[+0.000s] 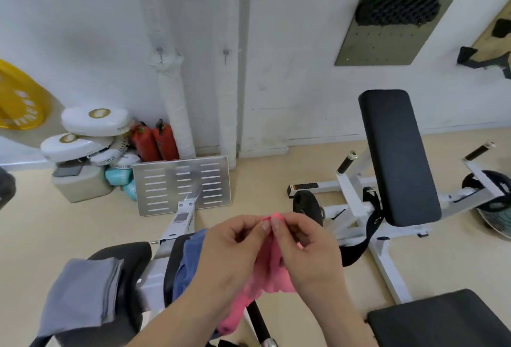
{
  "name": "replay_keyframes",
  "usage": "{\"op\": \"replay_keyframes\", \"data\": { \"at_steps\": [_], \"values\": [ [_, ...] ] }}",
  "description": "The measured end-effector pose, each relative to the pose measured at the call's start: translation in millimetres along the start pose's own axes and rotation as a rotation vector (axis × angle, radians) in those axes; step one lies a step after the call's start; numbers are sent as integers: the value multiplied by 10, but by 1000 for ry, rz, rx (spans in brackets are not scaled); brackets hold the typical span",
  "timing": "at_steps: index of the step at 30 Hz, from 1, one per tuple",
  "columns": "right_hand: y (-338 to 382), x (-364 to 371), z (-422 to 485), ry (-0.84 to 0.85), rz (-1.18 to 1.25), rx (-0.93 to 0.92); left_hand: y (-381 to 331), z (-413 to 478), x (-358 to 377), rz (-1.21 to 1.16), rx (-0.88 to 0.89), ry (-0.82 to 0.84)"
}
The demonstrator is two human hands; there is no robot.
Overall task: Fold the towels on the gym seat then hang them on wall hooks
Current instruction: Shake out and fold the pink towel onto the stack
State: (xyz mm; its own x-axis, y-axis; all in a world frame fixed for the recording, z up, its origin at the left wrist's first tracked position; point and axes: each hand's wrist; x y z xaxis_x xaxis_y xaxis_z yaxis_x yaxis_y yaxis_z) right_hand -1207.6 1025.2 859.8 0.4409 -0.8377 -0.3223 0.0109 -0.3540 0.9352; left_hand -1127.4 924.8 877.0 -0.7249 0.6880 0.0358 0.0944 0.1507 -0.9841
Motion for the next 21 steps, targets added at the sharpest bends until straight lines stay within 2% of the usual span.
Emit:
{"op": "replay_keyframes", "data": {
  "at_steps": [4,8,11,15,18,21],
  "values": [
    [-36,-40,-25,65,9,14,78,-31,-17,42,26,-63],
    [11,-39,-86,132,-4,-24,68,-131,-6,94,124,-61],
    [3,-33,-116,170,-149,-132,83,-161,-25,125,158,-42],
    [16,-81,-138,274,-265,-171,73,-187,-23,142,155,13],
    [17,-163,-134,340,-300,-199,113,-187,-31,224,182,62],
    [-28,-201,-127,310,-269,-208,128,-169,-50,259,211,74]
  ]
}}
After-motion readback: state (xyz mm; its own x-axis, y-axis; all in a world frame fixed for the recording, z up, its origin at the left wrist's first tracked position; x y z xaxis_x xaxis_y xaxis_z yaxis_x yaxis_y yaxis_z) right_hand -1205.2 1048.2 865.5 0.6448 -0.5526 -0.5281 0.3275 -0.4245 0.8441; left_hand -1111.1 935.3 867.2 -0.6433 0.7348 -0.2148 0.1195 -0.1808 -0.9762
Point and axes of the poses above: each hand's wrist, its own z-axis towards the middle knuckle, its own x-axis out of the palm, y = z × x, and after that the axes turned 9 degrees about x, right-handed
